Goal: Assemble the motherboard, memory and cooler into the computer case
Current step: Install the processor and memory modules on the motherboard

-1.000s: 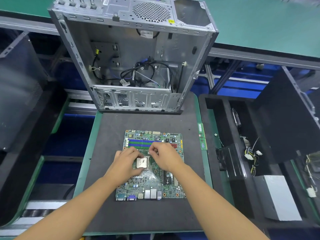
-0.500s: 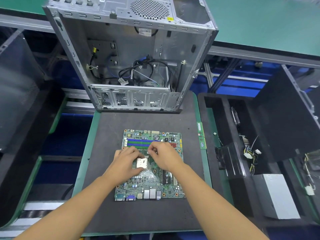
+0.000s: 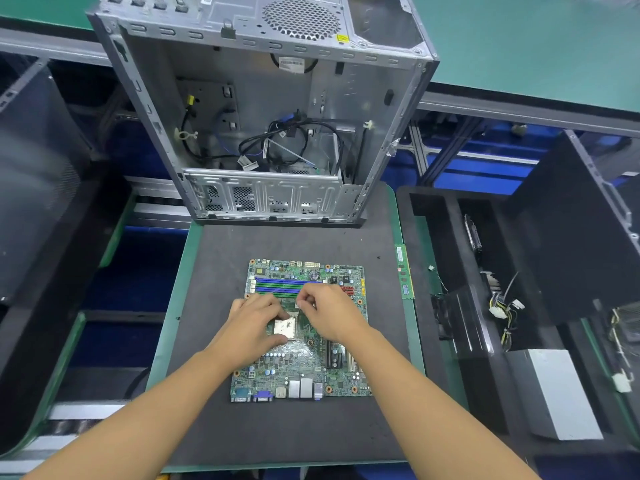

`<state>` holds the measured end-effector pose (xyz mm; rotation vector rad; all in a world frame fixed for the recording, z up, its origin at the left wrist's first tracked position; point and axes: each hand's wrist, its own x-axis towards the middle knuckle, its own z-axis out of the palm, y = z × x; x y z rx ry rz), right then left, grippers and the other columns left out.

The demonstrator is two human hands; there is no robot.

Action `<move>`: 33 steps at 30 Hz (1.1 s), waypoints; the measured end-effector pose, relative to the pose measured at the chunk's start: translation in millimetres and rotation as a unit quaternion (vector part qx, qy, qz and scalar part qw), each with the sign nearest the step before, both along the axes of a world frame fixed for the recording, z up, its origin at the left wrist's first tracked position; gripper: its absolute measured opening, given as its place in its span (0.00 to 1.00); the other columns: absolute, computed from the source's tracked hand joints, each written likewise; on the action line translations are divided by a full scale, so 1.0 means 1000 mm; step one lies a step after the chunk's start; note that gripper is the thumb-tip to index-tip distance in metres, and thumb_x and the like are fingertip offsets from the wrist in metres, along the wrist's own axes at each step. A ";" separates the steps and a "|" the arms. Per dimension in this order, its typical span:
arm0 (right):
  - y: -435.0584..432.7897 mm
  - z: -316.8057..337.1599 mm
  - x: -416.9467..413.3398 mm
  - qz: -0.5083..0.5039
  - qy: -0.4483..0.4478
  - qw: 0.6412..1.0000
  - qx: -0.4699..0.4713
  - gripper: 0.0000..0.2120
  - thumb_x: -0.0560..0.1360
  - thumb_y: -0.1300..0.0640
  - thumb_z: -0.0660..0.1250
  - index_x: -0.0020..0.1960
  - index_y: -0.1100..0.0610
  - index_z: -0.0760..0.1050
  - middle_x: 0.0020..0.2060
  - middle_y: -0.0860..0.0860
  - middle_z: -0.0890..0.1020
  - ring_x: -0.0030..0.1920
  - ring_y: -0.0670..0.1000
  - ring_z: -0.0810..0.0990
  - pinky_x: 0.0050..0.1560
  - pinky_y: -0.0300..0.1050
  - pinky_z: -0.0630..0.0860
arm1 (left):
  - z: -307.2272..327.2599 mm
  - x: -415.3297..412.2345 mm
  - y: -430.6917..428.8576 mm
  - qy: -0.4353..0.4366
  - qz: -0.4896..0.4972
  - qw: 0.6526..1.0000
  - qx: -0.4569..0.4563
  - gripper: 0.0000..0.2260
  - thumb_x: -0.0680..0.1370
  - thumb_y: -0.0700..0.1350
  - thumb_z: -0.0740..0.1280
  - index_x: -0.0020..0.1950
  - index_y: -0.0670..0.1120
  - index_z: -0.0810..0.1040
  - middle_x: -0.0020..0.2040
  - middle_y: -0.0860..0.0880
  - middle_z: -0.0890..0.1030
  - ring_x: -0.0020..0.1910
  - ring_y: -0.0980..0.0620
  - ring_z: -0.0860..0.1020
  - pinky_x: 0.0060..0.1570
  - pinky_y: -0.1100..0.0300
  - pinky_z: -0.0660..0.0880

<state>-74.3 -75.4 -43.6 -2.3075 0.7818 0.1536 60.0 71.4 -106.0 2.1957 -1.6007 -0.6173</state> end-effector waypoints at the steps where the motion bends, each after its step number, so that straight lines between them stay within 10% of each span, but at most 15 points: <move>1: 0.000 0.000 0.000 -0.001 -0.001 1.000 0.000 0.07 0.83 0.56 0.63 0.55 0.56 0.79 0.42 0.47 0.79 0.44 0.51 0.78 0.48 0.50 0.78 | 0.000 -0.001 0.000 0.002 0.003 1.000 -0.004 0.16 0.71 0.60 0.73 0.56 0.59 0.76 0.51 0.65 0.69 0.55 0.62 0.67 0.55 0.60 0.57; 27: 0.006 0.003 0.000 0.020 0.028 0.999 -0.029 0.06 0.83 0.56 0.63 0.54 0.55 0.78 0.41 0.46 0.78 0.43 0.50 0.76 0.44 0.46 0.75 | 0.014 -0.006 -0.008 -0.124 -0.060 0.990 0.020 0.16 0.75 0.62 0.66 0.59 0.57 0.74 0.55 0.60 0.71 0.59 0.54 0.68 0.61 0.55 0.60; 33: 0.005 0.000 -0.003 0.010 0.018 1.000 -0.017 0.06 0.83 0.56 0.63 0.54 0.54 0.79 0.41 0.44 0.77 0.42 0.47 0.76 0.43 0.44 0.72 | 0.009 -0.006 0.005 -0.099 -0.103 0.985 -0.093 0.14 0.72 0.57 0.73 0.55 0.54 0.82 0.50 0.58 0.79 0.51 0.55 0.77 0.56 0.58 0.70</move>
